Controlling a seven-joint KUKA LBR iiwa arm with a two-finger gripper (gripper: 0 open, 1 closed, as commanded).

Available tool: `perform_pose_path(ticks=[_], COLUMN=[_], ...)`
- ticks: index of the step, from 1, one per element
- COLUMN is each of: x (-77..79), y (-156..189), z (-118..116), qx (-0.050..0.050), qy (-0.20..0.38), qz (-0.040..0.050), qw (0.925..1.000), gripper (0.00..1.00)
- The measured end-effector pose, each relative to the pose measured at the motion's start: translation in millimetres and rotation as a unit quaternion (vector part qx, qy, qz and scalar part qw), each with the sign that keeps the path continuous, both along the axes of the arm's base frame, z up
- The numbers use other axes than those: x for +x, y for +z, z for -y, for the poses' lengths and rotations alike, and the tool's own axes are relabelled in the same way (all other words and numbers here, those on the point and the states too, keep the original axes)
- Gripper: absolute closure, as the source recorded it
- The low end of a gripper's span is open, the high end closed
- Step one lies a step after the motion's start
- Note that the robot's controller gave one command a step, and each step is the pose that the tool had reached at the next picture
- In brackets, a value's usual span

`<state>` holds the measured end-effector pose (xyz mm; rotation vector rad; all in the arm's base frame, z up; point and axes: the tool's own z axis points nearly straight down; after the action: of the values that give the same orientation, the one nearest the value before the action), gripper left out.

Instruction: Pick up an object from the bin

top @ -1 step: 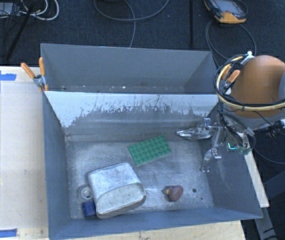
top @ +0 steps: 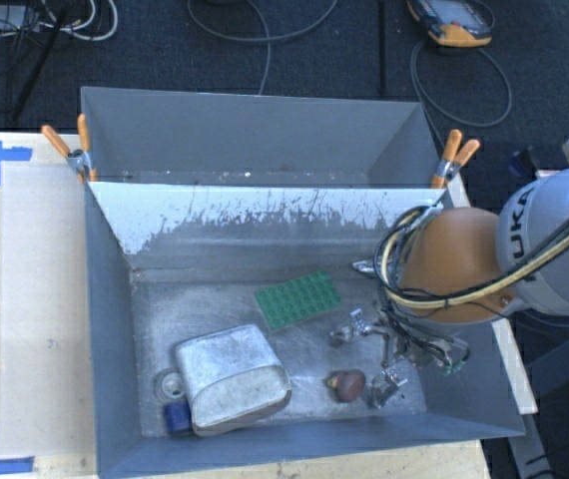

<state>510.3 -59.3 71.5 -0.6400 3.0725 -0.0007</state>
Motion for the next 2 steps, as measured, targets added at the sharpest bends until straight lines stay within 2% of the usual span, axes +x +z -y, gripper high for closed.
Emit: perform_pose_path(ticks=[1,2], x=[-31.6,-34.1], y=[28.2,34.5], z=[-17.1,-19.5], qx=[0.0,0.0], qy=[0.065,0.033], qz=[-0.0029,-0.0025], qw=[0.9979,0.9994], gripper=[0.0,0.0])
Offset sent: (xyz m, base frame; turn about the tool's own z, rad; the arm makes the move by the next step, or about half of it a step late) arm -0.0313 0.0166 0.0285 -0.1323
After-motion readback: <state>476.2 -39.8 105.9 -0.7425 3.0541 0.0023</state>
